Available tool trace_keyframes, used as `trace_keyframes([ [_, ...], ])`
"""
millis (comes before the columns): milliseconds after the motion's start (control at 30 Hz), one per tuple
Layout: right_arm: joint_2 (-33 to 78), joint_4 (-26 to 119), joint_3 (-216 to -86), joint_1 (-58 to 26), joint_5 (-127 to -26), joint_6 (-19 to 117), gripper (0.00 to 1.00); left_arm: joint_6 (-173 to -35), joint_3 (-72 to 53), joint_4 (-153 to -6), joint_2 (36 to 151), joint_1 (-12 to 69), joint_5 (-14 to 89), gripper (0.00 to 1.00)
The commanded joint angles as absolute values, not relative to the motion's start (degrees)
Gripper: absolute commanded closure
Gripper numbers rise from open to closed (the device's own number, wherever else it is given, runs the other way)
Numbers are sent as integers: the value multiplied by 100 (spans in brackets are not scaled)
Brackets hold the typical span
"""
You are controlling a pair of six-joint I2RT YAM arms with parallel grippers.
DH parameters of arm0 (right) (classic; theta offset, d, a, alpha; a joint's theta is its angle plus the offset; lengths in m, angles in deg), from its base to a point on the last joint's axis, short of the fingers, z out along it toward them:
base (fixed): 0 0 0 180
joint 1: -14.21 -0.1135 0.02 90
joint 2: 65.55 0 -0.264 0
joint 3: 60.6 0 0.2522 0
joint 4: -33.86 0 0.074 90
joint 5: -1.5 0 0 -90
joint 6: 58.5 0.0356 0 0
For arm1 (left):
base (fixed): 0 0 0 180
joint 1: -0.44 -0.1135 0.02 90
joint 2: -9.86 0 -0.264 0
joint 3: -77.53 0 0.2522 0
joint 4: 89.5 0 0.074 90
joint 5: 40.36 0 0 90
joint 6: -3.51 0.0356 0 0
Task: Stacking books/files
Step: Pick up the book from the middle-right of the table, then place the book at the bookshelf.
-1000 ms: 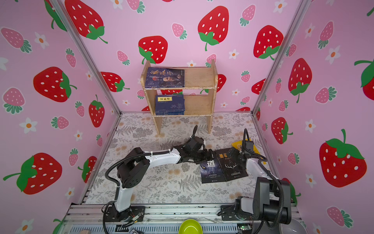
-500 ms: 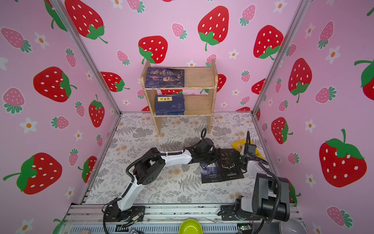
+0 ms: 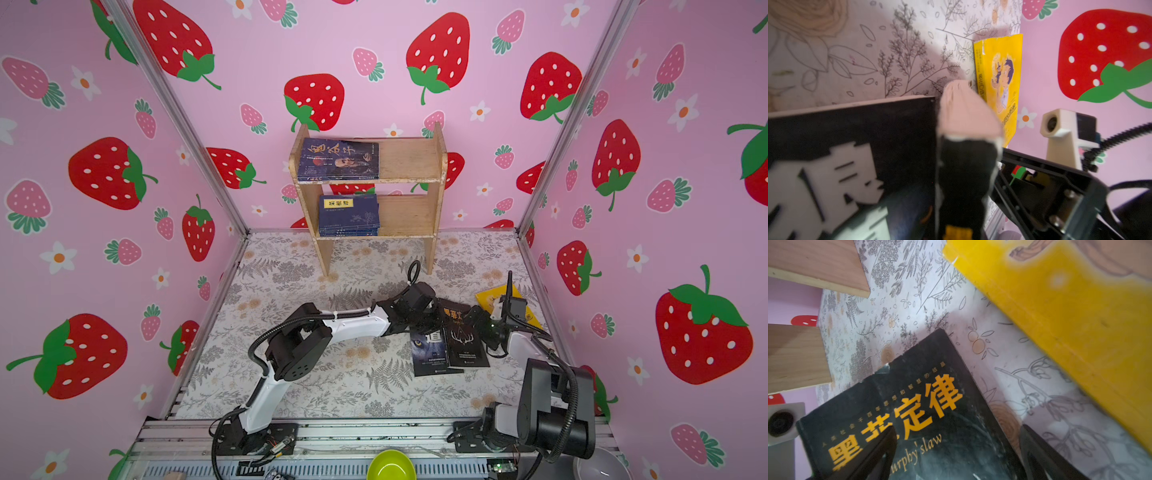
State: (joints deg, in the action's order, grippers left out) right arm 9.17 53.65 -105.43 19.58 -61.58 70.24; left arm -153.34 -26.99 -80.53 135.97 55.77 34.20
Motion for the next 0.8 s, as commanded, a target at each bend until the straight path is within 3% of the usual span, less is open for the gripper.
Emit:
trace_keyframes([
  [0,487,5699,-11086,1931,-5801,7275,6,-14889,-2592,-7846,12793,5482,3652,100],
  [267,-141,5994,-12713,1940,-5797,7828,0,-13243,-2498,-6627,10702,4977,3223,100],
  [433,-116,4983,-13399,1927,-5352,8559,0,-12600,-2746,-5782,9634,4484,3365,100],
  [600,199,4635,-14326,1684,-5357,8589,0,-12814,-2875,-6084,9094,3559,3010,100],
  [767,830,4975,-15878,885,-5778,8038,0,-12967,-3495,-6403,9113,2874,2655,100],
])
